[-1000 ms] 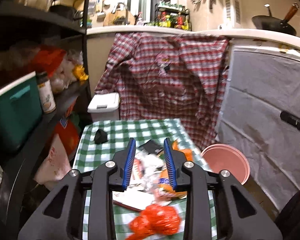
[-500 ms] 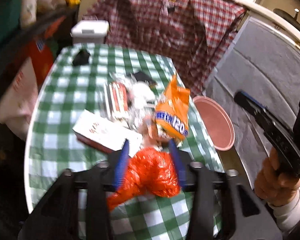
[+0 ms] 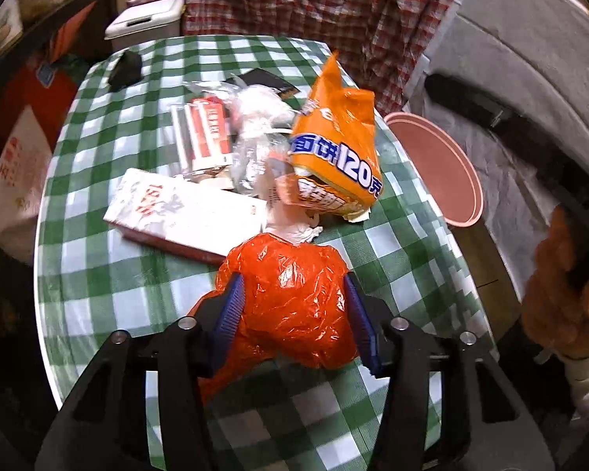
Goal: Collect trash
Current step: 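Grasp the orange plastic bag with the left tool while the right tool grasps the orange snack bag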
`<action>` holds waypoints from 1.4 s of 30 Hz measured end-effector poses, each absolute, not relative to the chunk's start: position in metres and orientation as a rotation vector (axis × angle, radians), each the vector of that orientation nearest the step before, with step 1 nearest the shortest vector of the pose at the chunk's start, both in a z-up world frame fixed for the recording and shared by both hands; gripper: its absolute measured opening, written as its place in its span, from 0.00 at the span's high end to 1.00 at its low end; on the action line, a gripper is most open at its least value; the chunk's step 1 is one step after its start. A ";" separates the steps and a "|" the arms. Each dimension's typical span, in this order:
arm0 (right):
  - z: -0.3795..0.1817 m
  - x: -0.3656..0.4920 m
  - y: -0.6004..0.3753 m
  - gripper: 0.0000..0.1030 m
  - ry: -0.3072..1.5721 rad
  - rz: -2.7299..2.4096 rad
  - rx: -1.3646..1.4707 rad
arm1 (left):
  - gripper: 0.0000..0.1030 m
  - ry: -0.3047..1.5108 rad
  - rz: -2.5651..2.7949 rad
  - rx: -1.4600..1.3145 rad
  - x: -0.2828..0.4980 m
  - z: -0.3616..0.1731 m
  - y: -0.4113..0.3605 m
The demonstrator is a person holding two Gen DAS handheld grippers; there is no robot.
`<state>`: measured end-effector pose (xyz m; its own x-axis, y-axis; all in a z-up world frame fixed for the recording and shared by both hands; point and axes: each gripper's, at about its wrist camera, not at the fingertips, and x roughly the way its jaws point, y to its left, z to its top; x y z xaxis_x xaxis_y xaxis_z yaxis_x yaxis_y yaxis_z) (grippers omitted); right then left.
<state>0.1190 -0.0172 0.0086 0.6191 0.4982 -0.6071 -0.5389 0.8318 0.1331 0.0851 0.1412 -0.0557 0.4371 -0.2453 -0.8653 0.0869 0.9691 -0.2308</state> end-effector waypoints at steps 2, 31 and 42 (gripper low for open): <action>0.004 0.120 -0.009 0.59 0.695 0.604 -0.070 | 0.54 1.089 -0.191 -0.186 0.079 -0.047 0.152; -0.055 0.107 0.060 0.96 0.724 0.482 -0.539 | 0.55 0.798 0.276 -0.323 0.090 0.027 0.219; -0.013 0.097 0.041 1.00 0.641 0.480 -0.478 | 0.55 0.735 0.242 -0.392 0.104 0.047 0.195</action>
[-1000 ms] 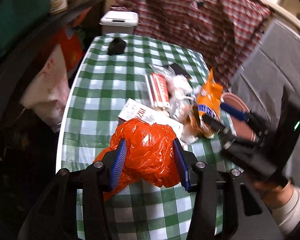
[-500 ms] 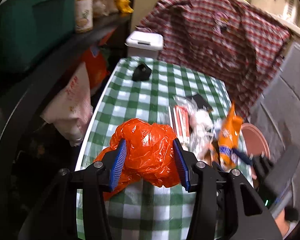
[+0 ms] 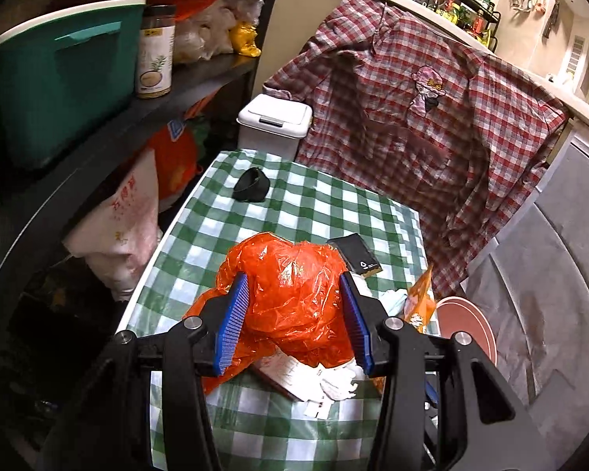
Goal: Collect trash
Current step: 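Grasp the orange plastic bag with the left tool while the right tool grasps the orange snack bag, then carry both bags over the pink bucket while the right tool releases the snack bag into it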
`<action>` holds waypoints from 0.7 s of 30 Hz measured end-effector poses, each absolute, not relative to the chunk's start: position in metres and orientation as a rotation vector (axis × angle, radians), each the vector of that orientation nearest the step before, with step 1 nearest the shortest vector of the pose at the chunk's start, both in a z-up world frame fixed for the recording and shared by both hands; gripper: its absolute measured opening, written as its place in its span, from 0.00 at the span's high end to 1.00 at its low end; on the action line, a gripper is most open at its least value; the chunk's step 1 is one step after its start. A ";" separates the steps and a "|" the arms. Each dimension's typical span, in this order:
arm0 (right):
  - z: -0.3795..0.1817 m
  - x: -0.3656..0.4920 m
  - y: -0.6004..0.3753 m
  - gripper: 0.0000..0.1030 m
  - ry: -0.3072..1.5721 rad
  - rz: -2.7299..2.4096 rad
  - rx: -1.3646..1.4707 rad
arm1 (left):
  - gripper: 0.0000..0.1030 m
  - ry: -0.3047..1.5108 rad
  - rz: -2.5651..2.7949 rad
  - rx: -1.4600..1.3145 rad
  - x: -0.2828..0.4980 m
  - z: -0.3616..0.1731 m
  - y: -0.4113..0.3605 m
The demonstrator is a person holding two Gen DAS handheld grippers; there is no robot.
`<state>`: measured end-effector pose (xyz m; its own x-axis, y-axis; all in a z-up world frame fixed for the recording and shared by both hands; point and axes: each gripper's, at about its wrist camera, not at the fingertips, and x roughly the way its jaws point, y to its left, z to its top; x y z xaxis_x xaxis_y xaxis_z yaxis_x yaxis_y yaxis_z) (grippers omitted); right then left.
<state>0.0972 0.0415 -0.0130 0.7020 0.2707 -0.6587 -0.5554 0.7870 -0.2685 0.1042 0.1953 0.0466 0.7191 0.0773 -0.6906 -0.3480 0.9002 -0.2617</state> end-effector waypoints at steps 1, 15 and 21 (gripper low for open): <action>-0.008 0.097 0.038 1.00 0.635 0.483 -0.463 | 0.55 0.736 0.240 -0.393 0.106 0.046 0.195; 0.064 0.112 -0.008 1.00 0.558 0.513 -0.367 | 0.55 0.730 0.214 -0.364 0.114 0.047 0.188; 0.076 0.123 -0.030 1.00 0.529 0.481 -0.343 | 0.55 0.729 0.213 -0.351 0.117 0.047 0.183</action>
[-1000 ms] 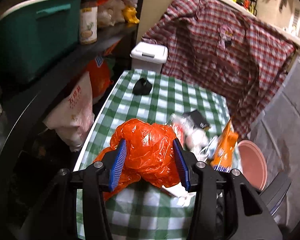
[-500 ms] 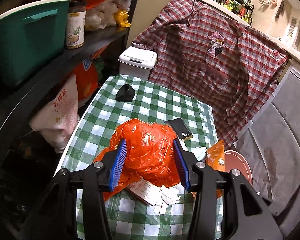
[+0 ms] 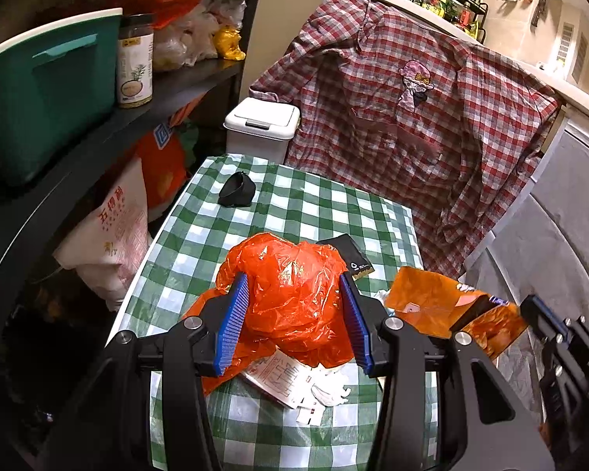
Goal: Collect trash
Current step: 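Carry both bags over the pink bucket while the right tool releases the snack bag into it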
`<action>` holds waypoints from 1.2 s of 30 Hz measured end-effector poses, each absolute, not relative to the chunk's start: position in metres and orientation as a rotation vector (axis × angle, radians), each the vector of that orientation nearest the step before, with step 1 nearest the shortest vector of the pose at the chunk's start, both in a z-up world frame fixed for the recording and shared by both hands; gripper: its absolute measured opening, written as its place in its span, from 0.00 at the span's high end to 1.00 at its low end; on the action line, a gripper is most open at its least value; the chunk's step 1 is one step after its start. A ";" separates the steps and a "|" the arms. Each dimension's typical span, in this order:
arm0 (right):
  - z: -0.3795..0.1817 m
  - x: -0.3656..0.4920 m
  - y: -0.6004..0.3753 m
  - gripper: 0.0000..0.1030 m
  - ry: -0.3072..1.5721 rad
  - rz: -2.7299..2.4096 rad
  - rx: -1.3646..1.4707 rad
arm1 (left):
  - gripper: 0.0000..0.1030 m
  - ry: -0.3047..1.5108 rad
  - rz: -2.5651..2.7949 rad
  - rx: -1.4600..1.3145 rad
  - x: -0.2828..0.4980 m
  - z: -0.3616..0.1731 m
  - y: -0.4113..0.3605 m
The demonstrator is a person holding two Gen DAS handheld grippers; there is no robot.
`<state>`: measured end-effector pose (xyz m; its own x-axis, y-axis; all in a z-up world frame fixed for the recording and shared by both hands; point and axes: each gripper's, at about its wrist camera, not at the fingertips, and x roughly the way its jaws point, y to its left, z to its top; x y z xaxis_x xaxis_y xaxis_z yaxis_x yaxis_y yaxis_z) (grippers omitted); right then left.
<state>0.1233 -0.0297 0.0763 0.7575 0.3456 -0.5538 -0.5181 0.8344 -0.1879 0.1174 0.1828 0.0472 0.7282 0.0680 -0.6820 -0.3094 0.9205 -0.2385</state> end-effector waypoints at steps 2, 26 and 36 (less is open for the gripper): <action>0.079 0.125 -0.035 1.00 0.519 0.477 -0.335 | 0.55 0.729 0.207 -0.342 0.119 0.048 0.177; 0.090 0.119 -0.124 1.00 0.417 0.337 -0.166 | 0.55 0.665 0.154 -0.244 0.125 0.057 0.117; 0.091 0.121 -0.165 1.00 0.406 0.259 -0.115 | 0.55 0.627 0.120 -0.211 0.128 0.060 0.092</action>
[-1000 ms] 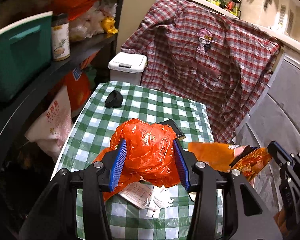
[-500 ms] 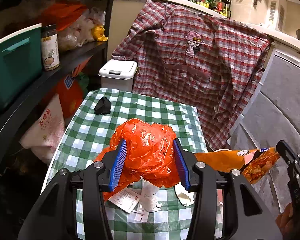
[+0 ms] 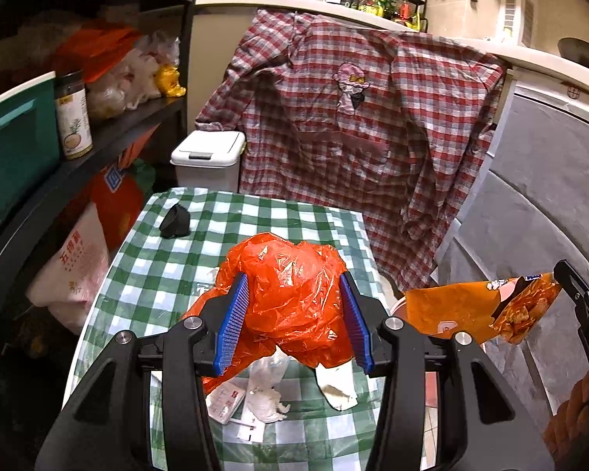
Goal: Collect trash
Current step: 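Carry both bags over the pink bucket while the right tool releases the snack bag into it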
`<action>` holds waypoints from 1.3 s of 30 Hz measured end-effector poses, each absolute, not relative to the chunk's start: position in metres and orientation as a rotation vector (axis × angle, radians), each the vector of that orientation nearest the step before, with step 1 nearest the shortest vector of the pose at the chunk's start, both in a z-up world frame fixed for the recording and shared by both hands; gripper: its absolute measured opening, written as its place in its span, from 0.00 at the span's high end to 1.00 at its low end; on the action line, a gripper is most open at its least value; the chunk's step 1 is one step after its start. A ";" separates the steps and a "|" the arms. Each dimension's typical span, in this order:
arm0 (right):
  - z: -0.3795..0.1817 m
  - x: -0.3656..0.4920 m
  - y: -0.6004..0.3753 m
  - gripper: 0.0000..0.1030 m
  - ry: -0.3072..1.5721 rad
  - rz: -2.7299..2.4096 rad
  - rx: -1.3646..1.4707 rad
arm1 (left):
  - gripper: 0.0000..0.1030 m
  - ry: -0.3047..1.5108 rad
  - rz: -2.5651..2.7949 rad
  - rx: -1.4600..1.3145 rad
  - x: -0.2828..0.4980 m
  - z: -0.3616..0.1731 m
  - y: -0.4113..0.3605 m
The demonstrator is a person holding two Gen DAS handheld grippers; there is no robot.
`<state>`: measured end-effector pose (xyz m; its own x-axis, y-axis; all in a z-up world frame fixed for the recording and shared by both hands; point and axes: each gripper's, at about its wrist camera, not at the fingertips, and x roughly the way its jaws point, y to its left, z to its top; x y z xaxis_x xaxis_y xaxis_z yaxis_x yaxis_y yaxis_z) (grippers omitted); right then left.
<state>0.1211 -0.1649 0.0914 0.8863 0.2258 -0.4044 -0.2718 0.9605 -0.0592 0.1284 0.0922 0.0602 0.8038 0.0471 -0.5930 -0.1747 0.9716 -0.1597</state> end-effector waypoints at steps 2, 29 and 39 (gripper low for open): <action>0.092 0.121 -0.172 1.00 0.405 0.245 -0.106 | 0.55 0.622 0.115 -0.208 0.130 0.061 0.088; 0.088 0.124 -0.233 1.00 0.408 0.118 -0.071 | 0.55 0.636 -0.037 -0.134 0.149 0.043 0.031; 0.081 0.131 -0.241 1.00 0.427 0.105 -0.074 | 0.55 0.668 -0.148 -0.103 0.162 0.029 -0.003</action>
<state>0.1313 -0.2412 0.0808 0.9048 0.0861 -0.4170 -0.1173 0.9919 -0.0496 0.1616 -0.0026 0.0291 0.7750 -0.1693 -0.6089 0.1033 0.9844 -0.1422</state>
